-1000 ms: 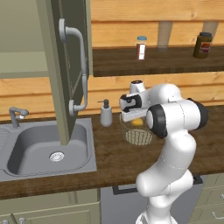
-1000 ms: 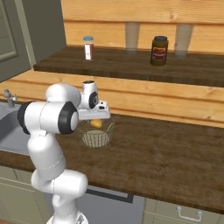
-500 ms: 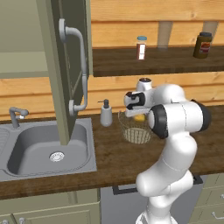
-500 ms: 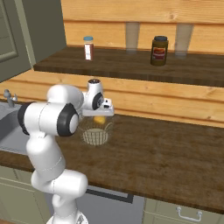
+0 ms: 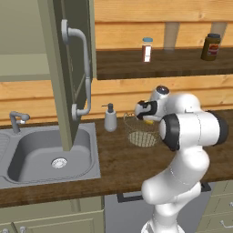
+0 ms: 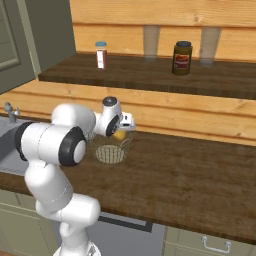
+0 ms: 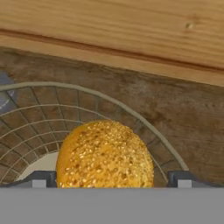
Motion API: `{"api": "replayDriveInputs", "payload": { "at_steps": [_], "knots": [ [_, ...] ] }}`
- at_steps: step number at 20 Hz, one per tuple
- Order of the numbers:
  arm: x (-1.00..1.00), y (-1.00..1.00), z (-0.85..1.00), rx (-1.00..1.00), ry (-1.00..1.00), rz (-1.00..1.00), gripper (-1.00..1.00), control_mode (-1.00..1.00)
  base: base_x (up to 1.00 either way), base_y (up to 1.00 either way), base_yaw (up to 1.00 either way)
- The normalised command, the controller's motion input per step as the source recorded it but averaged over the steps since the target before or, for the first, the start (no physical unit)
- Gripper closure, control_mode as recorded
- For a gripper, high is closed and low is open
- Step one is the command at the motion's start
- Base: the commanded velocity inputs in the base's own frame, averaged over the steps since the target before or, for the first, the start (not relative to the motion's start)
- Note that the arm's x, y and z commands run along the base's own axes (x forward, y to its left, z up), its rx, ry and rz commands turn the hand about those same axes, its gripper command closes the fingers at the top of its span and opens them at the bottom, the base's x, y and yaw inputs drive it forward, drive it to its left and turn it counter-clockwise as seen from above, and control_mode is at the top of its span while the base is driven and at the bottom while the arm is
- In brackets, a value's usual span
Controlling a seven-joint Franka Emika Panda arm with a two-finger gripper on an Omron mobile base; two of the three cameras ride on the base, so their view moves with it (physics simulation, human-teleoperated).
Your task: Open the cabinet, pick up the bread from the cabinet and place it in the basket. Then move the basket to the dining counter.
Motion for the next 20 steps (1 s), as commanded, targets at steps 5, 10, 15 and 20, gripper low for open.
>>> {"api": "replayDriveInputs", "payload": {
  "at_steps": [5,10,15,20],
  "knots": [
    [0.08,-0.27,0.28,0.0,-0.36,0.04,-1.0,-1.0,0.0,0.0,0.0],
    [-0.06,-0.07,0.36,-0.05,-0.09,0.0,-1.0,-1.0,0.0,0.0,0.0],
    [-0.46,0.17,0.21,-0.02,0.17,0.0,-1.0,-1.0,0.0,0.0,0.0],
    [-0.48,0.38,0.65,-0.06,0.23,-0.01,-1.0,-1.0,0.0,0.0,0.0]
  ]
}}
